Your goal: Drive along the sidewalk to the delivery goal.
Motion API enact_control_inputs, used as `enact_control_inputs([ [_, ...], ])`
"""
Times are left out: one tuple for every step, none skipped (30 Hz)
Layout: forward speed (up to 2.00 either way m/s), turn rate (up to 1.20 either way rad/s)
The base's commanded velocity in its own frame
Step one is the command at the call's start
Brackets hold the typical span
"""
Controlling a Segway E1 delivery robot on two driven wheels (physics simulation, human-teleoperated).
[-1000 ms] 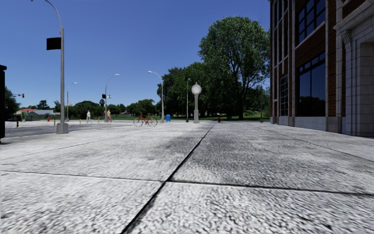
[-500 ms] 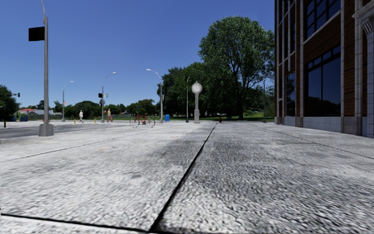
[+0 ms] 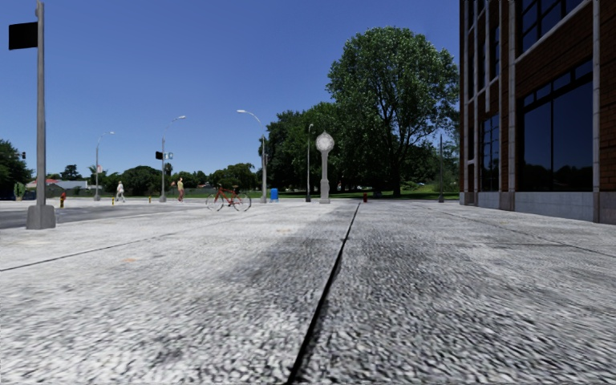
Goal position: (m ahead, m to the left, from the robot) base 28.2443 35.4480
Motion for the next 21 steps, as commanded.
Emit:
enact_control_inputs([
  [2.0,0.0],
  [2.0,0.0],
  [2.0,0.0],
  [2.0,0.0],
  [2.0,0.0],
  [2.0,0.0],
  [2.0,0.0],
  [2.0,0.0],
  [2.0,0.0],
  [2.0,0.0],
  [2.0,0.0],
  [2.0,0.0],
  [2.0,0.0],
  [2.0,0.0],
  [2.0,0.0],
  [2.0,0.0],
  [2.0,0.0],
  [2.0,0.0],
  [2.0,0.0],
  [2.0,0.0],
  [2.0,0.0],
])
